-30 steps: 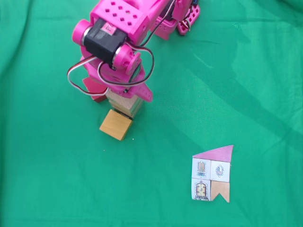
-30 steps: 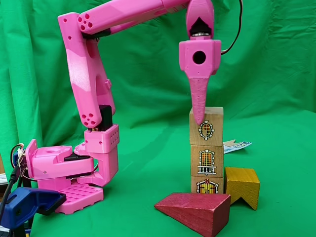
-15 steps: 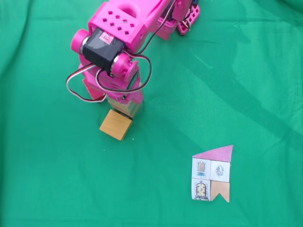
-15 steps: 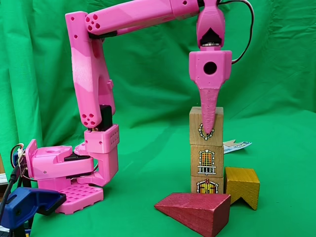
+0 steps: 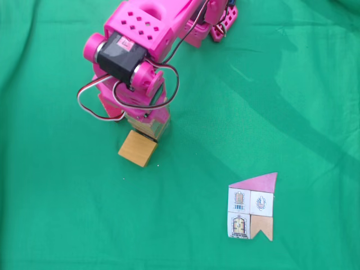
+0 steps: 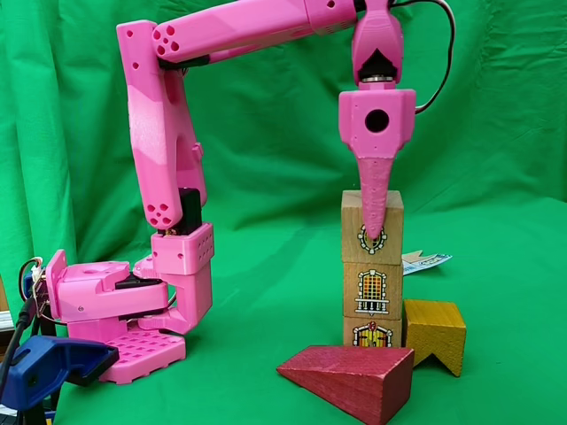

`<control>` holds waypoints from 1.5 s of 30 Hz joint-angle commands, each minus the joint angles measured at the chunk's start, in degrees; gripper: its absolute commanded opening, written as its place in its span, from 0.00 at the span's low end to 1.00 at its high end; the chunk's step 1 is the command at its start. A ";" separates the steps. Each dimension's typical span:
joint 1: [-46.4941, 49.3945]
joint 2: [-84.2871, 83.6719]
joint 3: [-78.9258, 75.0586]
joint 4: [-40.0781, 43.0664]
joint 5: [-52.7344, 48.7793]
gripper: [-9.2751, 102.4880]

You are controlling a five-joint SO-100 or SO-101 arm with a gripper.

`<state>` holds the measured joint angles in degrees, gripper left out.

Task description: Grasp some building blocks and build the house on the picture.

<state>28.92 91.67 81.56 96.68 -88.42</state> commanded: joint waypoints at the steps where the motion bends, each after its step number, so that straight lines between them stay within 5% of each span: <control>1: -0.35 2.81 -3.43 -0.53 0.18 0.25; 23: -0.35 -11.87 -24.61 -0.62 -0.35 0.25; 45: -0.62 -23.99 -28.92 -0.70 -0.44 0.25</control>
<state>28.39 67.50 55.11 96.42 -88.33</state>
